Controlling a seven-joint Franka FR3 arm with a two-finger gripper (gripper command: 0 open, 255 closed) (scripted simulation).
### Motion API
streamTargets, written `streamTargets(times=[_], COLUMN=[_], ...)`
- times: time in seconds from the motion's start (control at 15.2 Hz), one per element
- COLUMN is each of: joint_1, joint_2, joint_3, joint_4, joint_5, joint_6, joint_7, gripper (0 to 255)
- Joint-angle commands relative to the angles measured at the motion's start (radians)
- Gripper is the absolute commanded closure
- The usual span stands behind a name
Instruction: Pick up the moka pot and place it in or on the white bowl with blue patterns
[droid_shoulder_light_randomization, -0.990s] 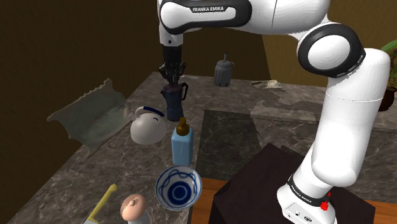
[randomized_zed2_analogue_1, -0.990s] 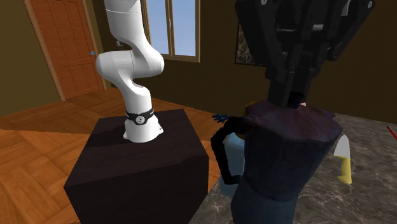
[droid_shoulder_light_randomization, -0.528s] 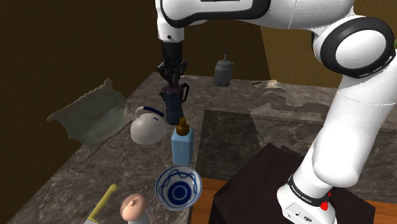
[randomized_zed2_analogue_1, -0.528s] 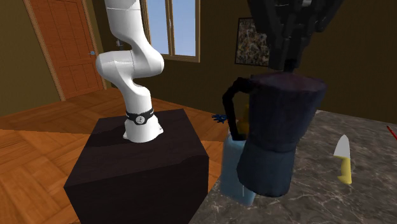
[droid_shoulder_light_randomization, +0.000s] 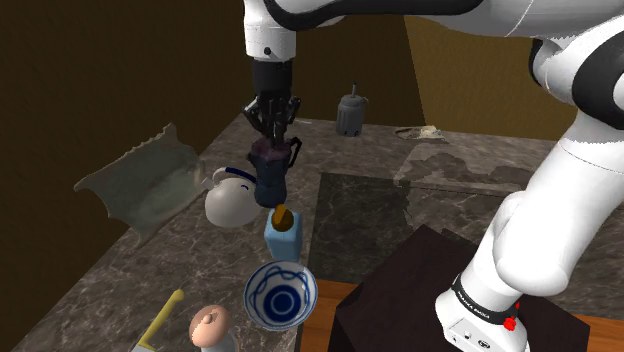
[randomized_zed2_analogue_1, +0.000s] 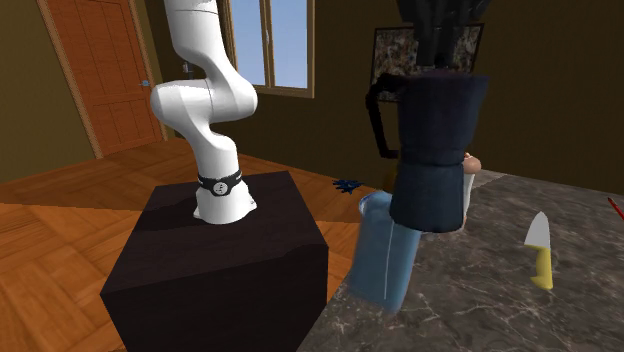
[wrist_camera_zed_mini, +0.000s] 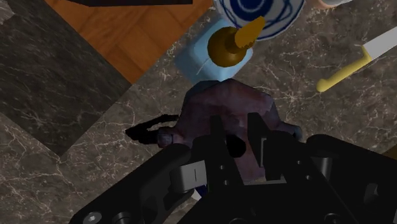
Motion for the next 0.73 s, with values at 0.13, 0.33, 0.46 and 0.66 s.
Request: streamTargets(times=[0.13,0.33,0.46,0.66], joint_1=[0.037,0.064,0.082,0.108], joint_2=[-0.049,-0.085,-0.104,-0.125], joint_3=[0.04,0.07,0.091,0.126], joint_4=[-0.012,-0.02,-0.019,-0.007], joint_5=[0.019,0.034,0.044,0.057], joint_6=[-0.033,-0.056,-0.072,-0.099], joint_7=[0.078,0.134,0.174,0.237], gripper=[255,255,255,255])
